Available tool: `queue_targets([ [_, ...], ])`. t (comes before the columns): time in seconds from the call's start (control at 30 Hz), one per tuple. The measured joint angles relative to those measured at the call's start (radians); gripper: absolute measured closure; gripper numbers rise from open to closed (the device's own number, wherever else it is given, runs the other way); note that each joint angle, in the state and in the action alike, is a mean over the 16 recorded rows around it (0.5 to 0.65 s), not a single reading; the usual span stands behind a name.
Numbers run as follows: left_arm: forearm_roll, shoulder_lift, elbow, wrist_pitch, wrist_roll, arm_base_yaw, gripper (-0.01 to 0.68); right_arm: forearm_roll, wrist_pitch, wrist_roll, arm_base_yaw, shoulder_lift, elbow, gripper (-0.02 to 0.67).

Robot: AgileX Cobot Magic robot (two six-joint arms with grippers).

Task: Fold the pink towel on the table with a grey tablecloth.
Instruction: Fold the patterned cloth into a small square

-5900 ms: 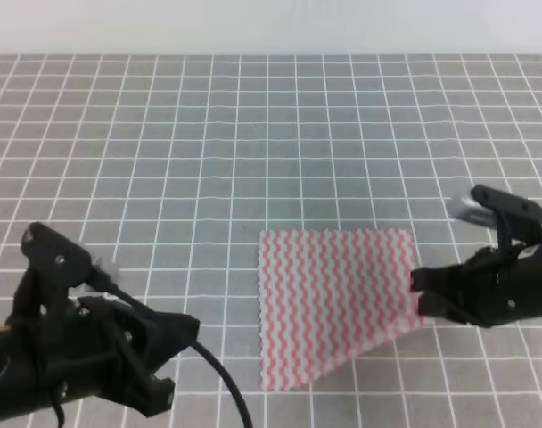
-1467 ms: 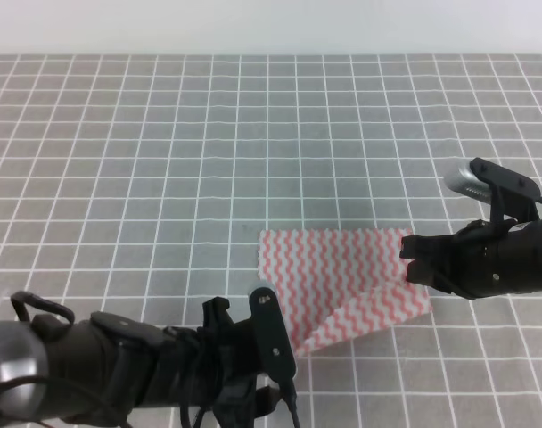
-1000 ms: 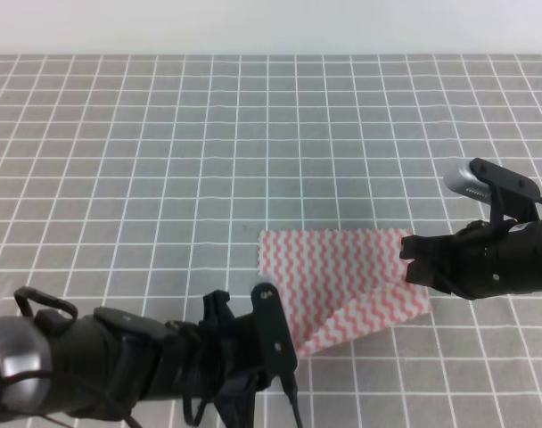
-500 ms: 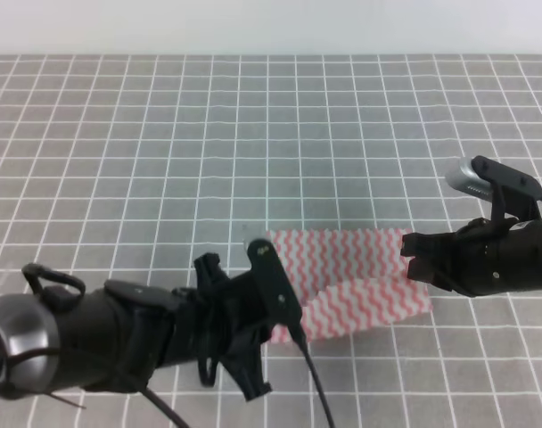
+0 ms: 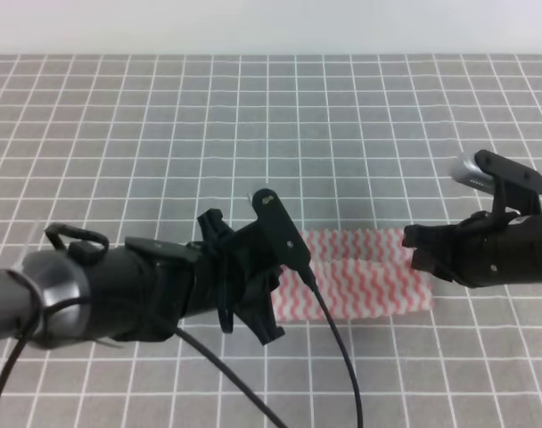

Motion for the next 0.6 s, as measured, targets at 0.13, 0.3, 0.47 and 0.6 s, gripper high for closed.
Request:
queue_targets([
  [0.13,-0.001,0.026,-0.026,-0.003,-0.001,0.007,0.673,0.0,0.003,0.0,-0.002,0.027,-0.025,0.664],
  [0.3,0.001,0.054,-0.047,-0.007,0.003,0.012,0.673,-0.001,0.009,0.0,-0.005,0.069,-0.061,0.664],
  [0.47,0.002,0.074,-0.06,-0.009,0.006,0.025,0.673,-0.003,0.005,0.0,-0.005,0.1,-0.083,0.664],
  [0.6,0.001,0.081,-0.068,-0.003,0.009,0.04,0.673,-0.004,-0.003,0.0,-0.005,0.116,-0.09,0.664],
])
